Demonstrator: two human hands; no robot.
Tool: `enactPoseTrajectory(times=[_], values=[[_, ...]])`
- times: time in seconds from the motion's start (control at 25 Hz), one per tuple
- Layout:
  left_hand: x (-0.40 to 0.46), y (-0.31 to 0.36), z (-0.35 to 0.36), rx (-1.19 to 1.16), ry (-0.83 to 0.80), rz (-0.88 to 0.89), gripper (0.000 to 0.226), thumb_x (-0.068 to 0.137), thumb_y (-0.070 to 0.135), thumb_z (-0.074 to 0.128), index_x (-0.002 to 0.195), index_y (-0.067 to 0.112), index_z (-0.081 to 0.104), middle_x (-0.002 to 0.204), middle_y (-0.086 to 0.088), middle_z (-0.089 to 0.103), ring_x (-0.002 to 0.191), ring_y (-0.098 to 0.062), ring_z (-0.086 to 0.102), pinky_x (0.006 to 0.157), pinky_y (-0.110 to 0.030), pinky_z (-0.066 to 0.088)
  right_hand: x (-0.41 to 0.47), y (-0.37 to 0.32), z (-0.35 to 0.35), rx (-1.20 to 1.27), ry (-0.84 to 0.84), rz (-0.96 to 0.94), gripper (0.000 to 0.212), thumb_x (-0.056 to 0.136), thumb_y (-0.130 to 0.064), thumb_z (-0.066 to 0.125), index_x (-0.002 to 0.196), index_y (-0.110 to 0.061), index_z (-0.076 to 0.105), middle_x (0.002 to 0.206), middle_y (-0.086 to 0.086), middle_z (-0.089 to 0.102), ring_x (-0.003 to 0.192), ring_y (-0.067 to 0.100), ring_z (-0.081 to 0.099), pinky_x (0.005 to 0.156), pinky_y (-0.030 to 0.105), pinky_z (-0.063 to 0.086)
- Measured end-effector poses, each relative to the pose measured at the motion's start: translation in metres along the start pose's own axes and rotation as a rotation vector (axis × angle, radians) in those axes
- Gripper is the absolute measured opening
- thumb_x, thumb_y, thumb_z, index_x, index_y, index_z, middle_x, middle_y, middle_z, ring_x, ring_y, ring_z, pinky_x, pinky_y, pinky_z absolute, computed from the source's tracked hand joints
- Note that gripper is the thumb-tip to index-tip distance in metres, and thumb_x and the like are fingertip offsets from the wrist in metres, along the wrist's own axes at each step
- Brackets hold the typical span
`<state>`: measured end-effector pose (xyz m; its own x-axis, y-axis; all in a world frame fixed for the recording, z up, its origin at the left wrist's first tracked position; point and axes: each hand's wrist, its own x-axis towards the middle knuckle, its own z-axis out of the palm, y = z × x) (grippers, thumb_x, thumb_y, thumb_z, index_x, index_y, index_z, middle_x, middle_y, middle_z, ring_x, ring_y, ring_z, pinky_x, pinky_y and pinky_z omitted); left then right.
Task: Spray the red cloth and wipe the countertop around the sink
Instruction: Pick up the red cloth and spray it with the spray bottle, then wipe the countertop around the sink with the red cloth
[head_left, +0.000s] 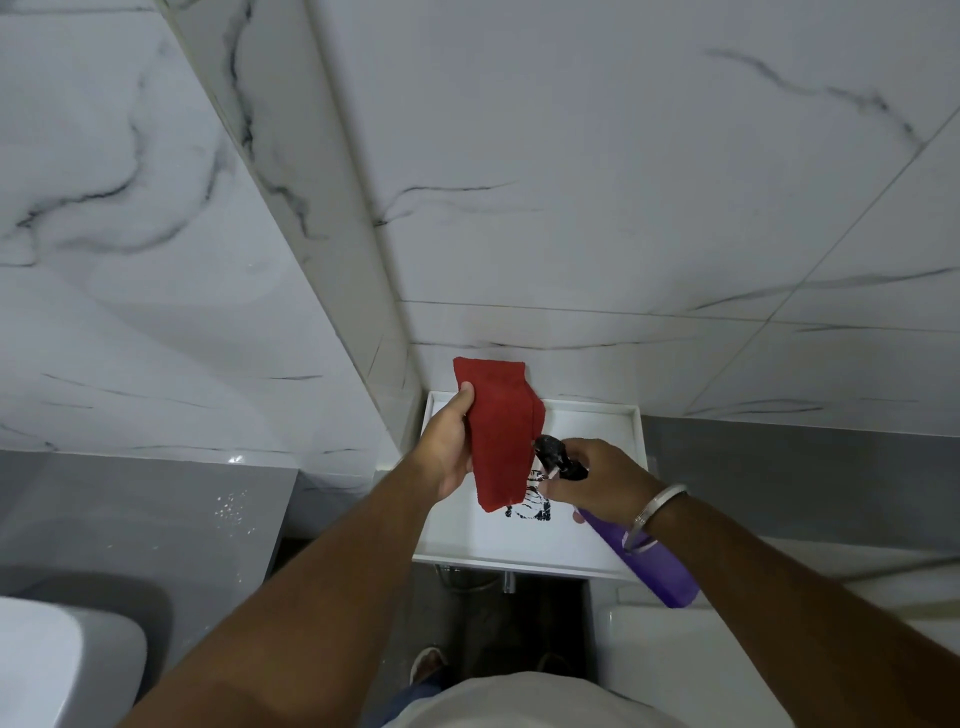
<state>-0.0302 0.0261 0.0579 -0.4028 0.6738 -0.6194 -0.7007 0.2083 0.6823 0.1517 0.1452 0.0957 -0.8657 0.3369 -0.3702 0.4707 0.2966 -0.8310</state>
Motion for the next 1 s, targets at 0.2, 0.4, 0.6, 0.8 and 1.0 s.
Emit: enactPoseTrajectory(times=[0.2, 0.4, 0.6, 0.8, 1.0], values=[[-0.003, -0.006, 0.001, 0.043, -0.003, 0.038, 0.048, 0.096, 0.060, 0.043, 0.121, 0.026, 0.067, 0.120, -0.002, 0.074, 0.110, -0.018, 0.070, 0.088, -0.040, 0.053, 0.003, 0.005, -0.009, 0.047, 0.435, -0.121, 0.012, 0.081, -0.029, 0.070, 0.090, -0.033, 0.063, 0.069, 0.002, 0.069, 0.059, 0.024, 0.068, 0.061, 0.042, 0.059], [-0.012, -0.016, 0.001, 0.100, 0.064, 0.194, 0.030, 0.086, 0.034, 0.074, 0.113, 0.022, 0.070, 0.113, -0.008, 0.076, 0.106, -0.027, 0.071, 0.084, -0.041, 0.057, 0.028, 0.025, -0.015, 0.152, 0.629, -0.176, 0.049, 0.082, -0.050, 0.064, 0.122, -0.025, 0.050, 0.077, -0.006, 0.064, 0.072, -0.001, 0.063, 0.072, 0.017, 0.049], [-0.022, -0.016, -0.003, 0.183, 0.170, 0.331, 0.030, 0.080, 0.017, 0.081, 0.109, 0.020, 0.071, 0.097, -0.001, 0.079, 0.090, -0.018, 0.075, 0.066, -0.025, 0.058, 0.041, 0.059, 0.001, 0.298, 0.688, -0.176, 0.058, 0.084, -0.022, 0.070, 0.135, -0.017, 0.042, 0.085, -0.008, 0.061, 0.080, 0.000, 0.060, 0.088, 0.031, 0.050], [-0.038, -0.014, -0.009, 0.438, 0.227, 0.416, 0.032, 0.085, 0.013, 0.076, 0.116, 0.012, 0.068, 0.109, -0.011, 0.074, 0.099, -0.022, 0.070, 0.087, -0.033, 0.057, 0.032, 0.061, 0.000, 0.237, 0.687, -0.090, 0.102, 0.067, -0.043, 0.084, 0.145, -0.013, 0.025, 0.124, -0.003, 0.053, 0.110, 0.005, 0.055, 0.101, 0.037, 0.047], [-0.052, -0.003, -0.014, 0.767, 0.210, 0.466, 0.013, 0.085, 0.022, 0.077, 0.080, 0.011, 0.071, 0.068, 0.016, 0.068, 0.067, -0.002, 0.064, 0.064, -0.017, 0.051, -0.020, 0.082, 0.022, 0.052, 0.524, 0.415, 0.137, 0.055, -0.057, 0.086, 0.150, 0.001, 0.005, 0.158, 0.020, 0.019, 0.144, 0.033, 0.024, 0.117, 0.044, 0.024]])
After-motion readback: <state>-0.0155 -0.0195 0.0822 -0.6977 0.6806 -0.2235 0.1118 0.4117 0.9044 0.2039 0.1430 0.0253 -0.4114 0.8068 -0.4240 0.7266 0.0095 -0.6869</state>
